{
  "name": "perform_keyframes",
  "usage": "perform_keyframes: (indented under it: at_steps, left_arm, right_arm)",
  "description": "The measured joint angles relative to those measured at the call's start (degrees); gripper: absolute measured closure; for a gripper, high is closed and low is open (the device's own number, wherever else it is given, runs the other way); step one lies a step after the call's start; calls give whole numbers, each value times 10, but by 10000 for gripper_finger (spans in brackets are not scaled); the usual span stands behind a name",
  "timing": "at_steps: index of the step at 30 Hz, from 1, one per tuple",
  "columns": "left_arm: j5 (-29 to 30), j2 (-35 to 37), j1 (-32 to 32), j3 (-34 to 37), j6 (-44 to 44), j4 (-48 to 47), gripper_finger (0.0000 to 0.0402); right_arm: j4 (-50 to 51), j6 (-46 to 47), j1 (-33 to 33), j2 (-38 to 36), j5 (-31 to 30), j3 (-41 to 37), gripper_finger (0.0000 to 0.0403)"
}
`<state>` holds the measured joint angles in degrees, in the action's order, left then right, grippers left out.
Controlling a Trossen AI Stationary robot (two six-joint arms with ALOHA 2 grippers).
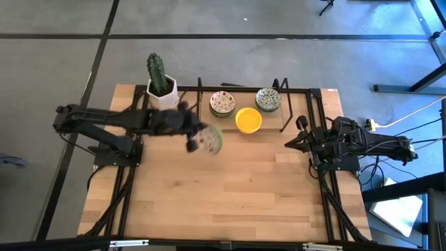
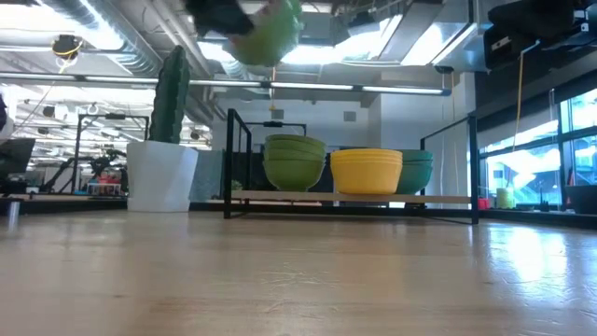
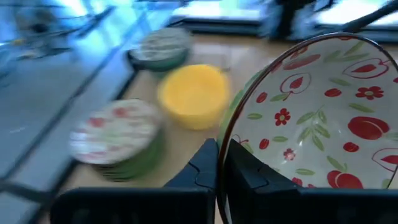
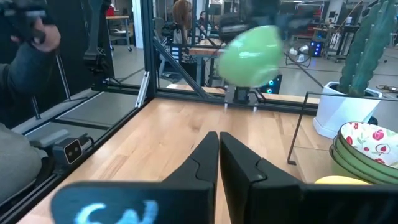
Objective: Pick & Place Mini bowls
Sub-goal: Stack the white bowl on top of the white bowl on the shelf
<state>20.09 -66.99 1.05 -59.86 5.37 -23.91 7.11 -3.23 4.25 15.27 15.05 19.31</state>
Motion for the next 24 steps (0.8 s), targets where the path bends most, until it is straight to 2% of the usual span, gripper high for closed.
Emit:
perform_keyframes:
  at_steps: [4,8,11,16,20,24]
  left_arm:
    - [18,-83,-60,-144,-34,-98,395]
    - [-2,-167,-135,-288,-42,-183,394]
    - [-48,-237,-191,-377,-46,-257,394]
    - [-130,-338,-266,-472,-42,-322,394]
    - [-200,-404,-300,-524,-42,-371,394]
    - [-200,-450,-314,-549,-41,-396,394]
  right_arm:
    - [0,0,0,0,0,0,385]
    - [0,0,0,0,0,0,385]
    - [2,0,0,0,0,0,385]
    - [6,0,0,0,0,0,385]
    - [9,0,0,0,0,0,385]
    - [9,-2,0,0,0,0,385]
